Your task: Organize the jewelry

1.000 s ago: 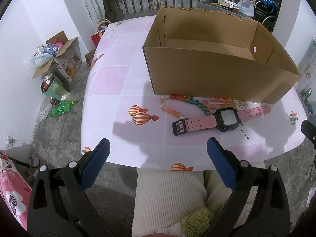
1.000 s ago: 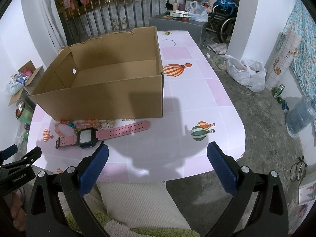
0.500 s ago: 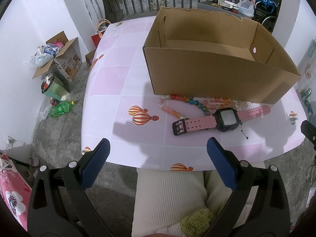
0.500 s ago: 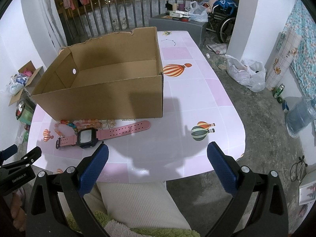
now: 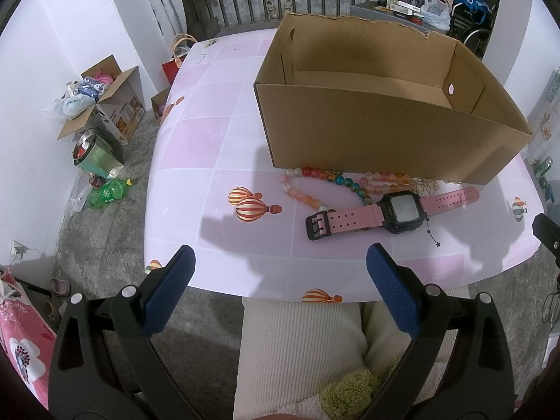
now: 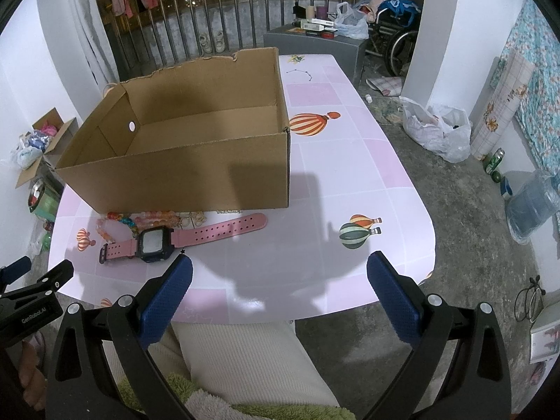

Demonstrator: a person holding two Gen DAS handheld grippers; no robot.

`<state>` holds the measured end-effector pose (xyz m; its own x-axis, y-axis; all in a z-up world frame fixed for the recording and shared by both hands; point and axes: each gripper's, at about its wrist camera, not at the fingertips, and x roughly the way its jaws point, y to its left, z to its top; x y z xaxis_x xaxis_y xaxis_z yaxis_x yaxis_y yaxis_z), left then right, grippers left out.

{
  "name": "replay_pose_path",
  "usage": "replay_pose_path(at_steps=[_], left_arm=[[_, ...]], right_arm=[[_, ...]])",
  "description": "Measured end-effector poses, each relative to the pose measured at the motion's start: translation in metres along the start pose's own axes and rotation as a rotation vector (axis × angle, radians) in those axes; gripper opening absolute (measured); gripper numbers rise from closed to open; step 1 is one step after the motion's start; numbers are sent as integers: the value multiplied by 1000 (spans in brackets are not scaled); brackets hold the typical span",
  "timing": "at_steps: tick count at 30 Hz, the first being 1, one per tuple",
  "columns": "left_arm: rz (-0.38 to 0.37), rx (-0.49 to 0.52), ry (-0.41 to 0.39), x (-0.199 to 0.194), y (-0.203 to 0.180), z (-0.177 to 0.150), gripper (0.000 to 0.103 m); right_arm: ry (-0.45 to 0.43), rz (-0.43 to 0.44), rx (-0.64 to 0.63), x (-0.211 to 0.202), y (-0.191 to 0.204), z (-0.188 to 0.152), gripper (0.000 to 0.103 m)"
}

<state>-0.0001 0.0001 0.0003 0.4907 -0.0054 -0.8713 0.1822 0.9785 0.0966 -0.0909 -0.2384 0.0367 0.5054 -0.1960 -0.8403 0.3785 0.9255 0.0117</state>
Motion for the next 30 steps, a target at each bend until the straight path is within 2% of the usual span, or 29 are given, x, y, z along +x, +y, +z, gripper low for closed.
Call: replay_pose_path(at_steps=[22, 28, 30], left_arm=[[17, -27, -7, 3, 3, 3, 95], [3, -30, -32, 7, 3, 1, 95], [-47, -20, -35, 11, 4, -1, 95]], right_arm=[[-4, -3, 2, 3, -4, -2, 97], [-52, -45, -45, 24, -1, 1, 97], [-63, -59, -82, 30, 0, 1, 97]])
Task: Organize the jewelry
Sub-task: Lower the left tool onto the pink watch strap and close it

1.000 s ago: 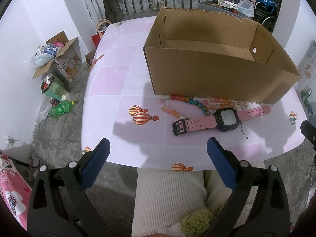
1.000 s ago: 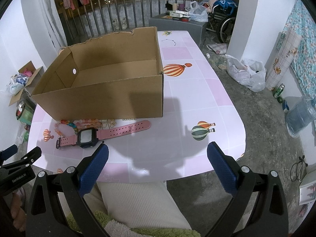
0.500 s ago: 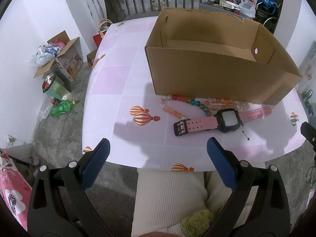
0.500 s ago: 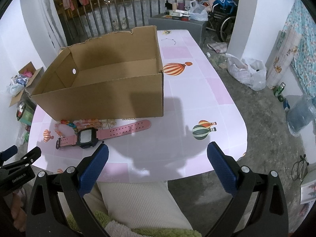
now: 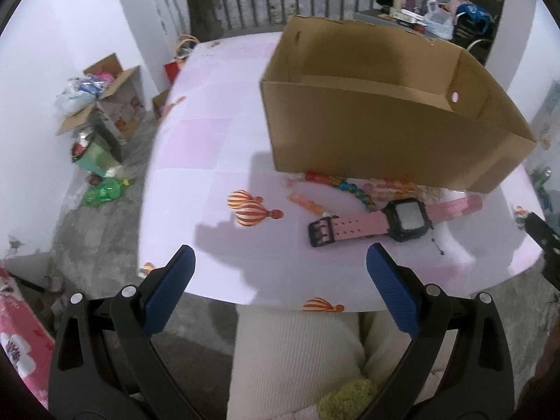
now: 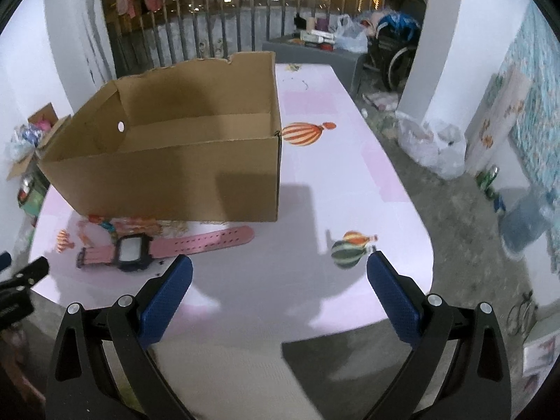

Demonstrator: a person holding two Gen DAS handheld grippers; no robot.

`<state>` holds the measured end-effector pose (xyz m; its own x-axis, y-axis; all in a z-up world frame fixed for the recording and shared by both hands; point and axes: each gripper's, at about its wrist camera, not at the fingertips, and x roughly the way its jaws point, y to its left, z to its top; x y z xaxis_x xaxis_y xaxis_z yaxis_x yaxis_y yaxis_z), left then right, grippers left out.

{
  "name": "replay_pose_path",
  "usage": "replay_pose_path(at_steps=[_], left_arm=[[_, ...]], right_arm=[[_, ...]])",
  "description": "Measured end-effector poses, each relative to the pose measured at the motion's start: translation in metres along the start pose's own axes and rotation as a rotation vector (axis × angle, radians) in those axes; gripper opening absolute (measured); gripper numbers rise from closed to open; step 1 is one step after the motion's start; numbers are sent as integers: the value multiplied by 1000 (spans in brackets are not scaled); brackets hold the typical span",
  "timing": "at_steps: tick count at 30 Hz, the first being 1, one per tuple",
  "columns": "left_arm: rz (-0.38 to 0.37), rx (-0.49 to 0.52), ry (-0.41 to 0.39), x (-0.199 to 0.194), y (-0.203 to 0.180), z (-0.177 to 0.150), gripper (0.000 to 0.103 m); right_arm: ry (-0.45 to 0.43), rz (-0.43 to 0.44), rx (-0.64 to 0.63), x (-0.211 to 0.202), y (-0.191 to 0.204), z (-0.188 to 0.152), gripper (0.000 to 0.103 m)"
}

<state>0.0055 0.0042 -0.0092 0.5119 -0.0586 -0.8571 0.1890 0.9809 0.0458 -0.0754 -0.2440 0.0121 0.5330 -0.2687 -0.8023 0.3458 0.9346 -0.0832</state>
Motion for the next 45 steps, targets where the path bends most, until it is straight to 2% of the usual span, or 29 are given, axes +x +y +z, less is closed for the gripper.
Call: replay_pose_path(at_steps=[3, 4, 6, 8, 13, 16, 18, 20, 22, 23, 27, 29, 36, 43, 45], left_arm=[[-122, 4, -30, 2, 4, -4, 95], [-161, -6, -50, 1, 5, -7, 95], [-264, -44, -92, -2, 11, -11, 95], [-312, -67, -95, -1, 12, -14, 95], [-380, -89, -69, 9, 4, -16, 95], [-360, -80, -85, 15, 0, -15, 95], [-338, -75, -91, 21, -1, -14, 95], [-332, -76, -83, 30, -2, -11, 94], [-344, -77, -82, 34, 0, -9, 85], [-351, -70, -72, 38, -1, -7, 76], [-376, -94, -2, 60, 0, -1, 56], [-390, -115, 27, 69, 3, 1, 53], [-362, -110, 57, 81, 0, 3, 40], [-341, -93, 54, 82, -3, 2, 38], [-352, -97, 57, 82, -4, 2, 33]], right_arm=[[-27, 36, -47, 5, 3, -1, 97], [-43, 78, -67, 6, 6, -1, 97], [-71, 100, -80, 6, 8, -1, 97], [-94, 107, -92, 8, 11, 0, 97], [-71, 192, -66, 26, 13, 7, 97], [-61, 255, -44, 32, 6, 4, 97], [-56, 281, -46, 33, 4, 2, 88], [-39, 306, -45, 39, 4, 3, 83], [-19, 335, -31, 46, 2, 5, 79], [-7, 345, -21, 50, 2, 6, 76], [30, 372, 3, 65, 0, 6, 68], [50, 387, 9, 73, 2, 7, 66], [81, 390, 24, 90, 4, 7, 64], [62, 378, 3, 95, 10, 8, 64], [68, 397, -3, 95, 12, 8, 64]])
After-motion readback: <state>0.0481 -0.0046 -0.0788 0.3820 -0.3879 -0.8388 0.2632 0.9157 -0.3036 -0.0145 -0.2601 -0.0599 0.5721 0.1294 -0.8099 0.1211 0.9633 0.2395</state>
